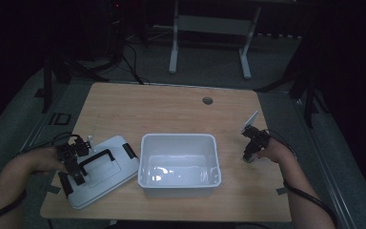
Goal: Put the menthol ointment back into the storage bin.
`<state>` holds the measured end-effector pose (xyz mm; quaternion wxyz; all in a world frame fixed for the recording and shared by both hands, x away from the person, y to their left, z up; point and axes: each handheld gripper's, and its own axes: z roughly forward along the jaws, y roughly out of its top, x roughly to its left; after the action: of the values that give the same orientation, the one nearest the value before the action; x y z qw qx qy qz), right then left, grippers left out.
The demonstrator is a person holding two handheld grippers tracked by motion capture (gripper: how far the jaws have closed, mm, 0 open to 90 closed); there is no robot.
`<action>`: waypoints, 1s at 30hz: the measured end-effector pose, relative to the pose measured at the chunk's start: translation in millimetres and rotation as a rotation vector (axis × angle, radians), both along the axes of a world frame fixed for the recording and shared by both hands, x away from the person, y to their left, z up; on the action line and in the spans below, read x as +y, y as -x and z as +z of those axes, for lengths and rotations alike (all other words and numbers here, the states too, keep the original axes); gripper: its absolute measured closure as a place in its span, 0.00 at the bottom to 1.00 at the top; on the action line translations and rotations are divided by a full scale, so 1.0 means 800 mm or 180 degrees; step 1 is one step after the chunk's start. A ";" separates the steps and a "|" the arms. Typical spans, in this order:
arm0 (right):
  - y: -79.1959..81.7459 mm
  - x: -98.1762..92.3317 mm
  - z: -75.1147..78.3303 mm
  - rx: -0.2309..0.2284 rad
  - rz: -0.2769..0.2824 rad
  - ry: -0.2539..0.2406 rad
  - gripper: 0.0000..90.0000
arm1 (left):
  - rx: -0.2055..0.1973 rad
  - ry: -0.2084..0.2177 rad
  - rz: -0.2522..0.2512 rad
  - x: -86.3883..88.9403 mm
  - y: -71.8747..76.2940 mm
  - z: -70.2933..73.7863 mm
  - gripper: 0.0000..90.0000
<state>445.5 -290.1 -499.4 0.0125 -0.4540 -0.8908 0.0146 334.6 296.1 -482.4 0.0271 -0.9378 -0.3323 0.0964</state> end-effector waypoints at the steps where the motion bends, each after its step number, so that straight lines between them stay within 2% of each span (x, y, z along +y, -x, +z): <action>1: 0.000 0.000 0.000 0.0014 0.0019 -0.0021 0.55 | 0.0002 -0.0007 -0.0011 0.000 0.000 0.000 0.15; 4: 0.001 0.004 0.002 0.0049 0.0128 0.0060 0.55 | 0.0003 -0.0002 -0.0016 -0.001 -0.001 0.000 0.15; 7: 0.003 0.004 0.003 0.0044 0.0203 0.0063 0.56 | -0.0015 0.0002 -0.0018 -0.002 0.000 0.001 0.15; 8: 0.007 0.005 0.007 0.0006 0.0311 0.0065 0.56 | -0.0011 0.0009 -0.0047 -0.003 -0.001 0.002 0.15; 9: 0.007 0.005 0.007 0.0006 0.0311 0.0065 0.56 | -0.0011 0.0009 -0.0047 -0.003 -0.001 0.002 0.15; 10: 0.010 0.005 0.011 0.0001 0.0391 0.0049 0.56 | -0.0017 0.0013 -0.0031 -0.004 0.000 0.003 0.15; 12: 0.012 0.006 0.012 0.0007 0.0421 0.0049 0.56 | -0.0028 0.0008 -0.0042 -0.004 0.000 0.004 0.15; 14: 0.017 0.006 0.016 -0.0001 0.0528 0.0063 0.56 | -0.0024 0.0020 -0.0042 -0.005 0.001 0.004 0.15; 16: 0.026 0.006 0.025 -0.0016 0.0688 0.0045 0.56 | -0.0020 0.0011 -0.0052 -0.005 0.001 0.004 0.15; 20: 0.034 0.006 0.033 -0.0036 0.0813 0.0052 0.56 | -0.0012 -0.0003 -0.0046 -0.003 0.001 0.004 0.15; 21: 0.037 0.005 0.036 -0.0048 0.0912 0.0047 0.56 | -0.0013 -0.0009 -0.0043 -0.003 0.001 0.004 0.15; 23: 0.042 0.006 0.041 -0.0013 0.0959 0.0049 0.56 | -0.0010 -0.0024 -0.0044 -0.002 0.001 0.004 0.15; 24: 0.049 0.007 0.045 0.0021 0.1098 0.0069 0.56 | -0.0007 -0.0023 -0.0053 -0.003 0.001 0.004 0.15; 25: 0.049 0.007 0.045 0.0021 0.1098 0.0069 0.56 | -0.0007 -0.0023 -0.0053 -0.003 0.001 0.004 0.15; 26: 0.056 0.009 0.050 0.0050 0.1295 0.0066 0.56 | -0.0013 -0.0020 -0.0052 -0.004 0.001 0.004 0.15; 27: 0.056 0.009 0.050 0.0050 0.1295 0.0066 0.56 | -0.0013 -0.0020 -0.0052 -0.004 0.001 0.004 0.15; 28: 0.064 0.011 0.055 0.0020 0.1474 0.0055 0.56 | -0.0009 -0.0007 -0.0050 -0.004 0.002 0.004 0.15; 29: 0.064 0.011 0.055 0.0020 0.1474 0.0055 0.56 | -0.0009 -0.0007 -0.0050 -0.004 0.002 0.004 0.15; 30: 0.072 0.014 0.062 0.0018 0.1620 0.0051 0.56 | -0.0008 -0.0019 -0.0073 -0.004 0.001 0.005 0.15</action>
<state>387.6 -278.6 -449.8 0.0073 -0.2153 -0.9762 0.0256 333.9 292.6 -478.6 0.0306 -0.9416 -0.3219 0.0939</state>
